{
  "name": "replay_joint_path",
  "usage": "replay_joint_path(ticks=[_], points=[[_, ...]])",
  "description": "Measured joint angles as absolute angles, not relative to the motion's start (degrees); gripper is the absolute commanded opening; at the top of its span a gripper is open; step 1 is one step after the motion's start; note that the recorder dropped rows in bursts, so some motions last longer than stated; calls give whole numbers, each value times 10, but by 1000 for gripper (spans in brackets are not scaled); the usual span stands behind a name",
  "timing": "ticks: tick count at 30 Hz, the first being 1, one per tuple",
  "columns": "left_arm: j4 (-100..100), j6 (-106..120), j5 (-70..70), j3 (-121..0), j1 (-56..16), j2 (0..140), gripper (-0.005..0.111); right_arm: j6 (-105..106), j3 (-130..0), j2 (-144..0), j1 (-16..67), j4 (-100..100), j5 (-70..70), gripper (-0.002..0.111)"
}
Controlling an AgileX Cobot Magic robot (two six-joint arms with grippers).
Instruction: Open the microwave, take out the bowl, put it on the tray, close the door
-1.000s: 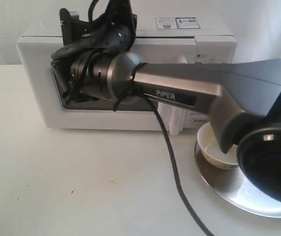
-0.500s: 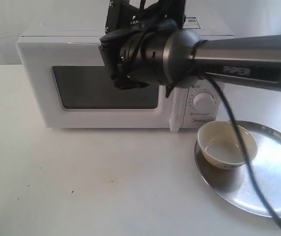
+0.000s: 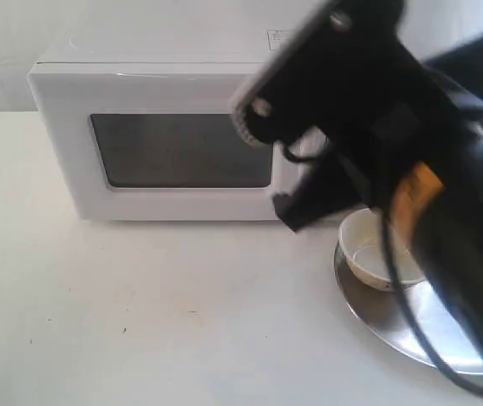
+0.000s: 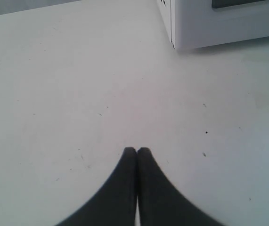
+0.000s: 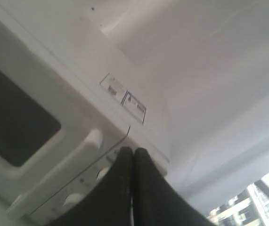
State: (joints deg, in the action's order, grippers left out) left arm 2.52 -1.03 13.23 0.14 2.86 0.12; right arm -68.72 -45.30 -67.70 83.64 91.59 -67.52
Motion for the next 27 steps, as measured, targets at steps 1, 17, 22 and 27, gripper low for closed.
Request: replay_joint_path(ticks=[1, 17, 22, 27], points=[[25, -10, 132, 1, 29, 1, 0, -720, -425, -659, 846, 913, -680, 0], [25, -10, 132, 1, 29, 1, 0, -922, -240, -481, 887, 719, -691, 0], [25, -10, 132, 1, 29, 1, 0, -1111, -234, -403, 864, 667, -667, 0], [25, -10, 132, 1, 29, 1, 0, -1192, -209, -272, 707, 658, -503, 0]])
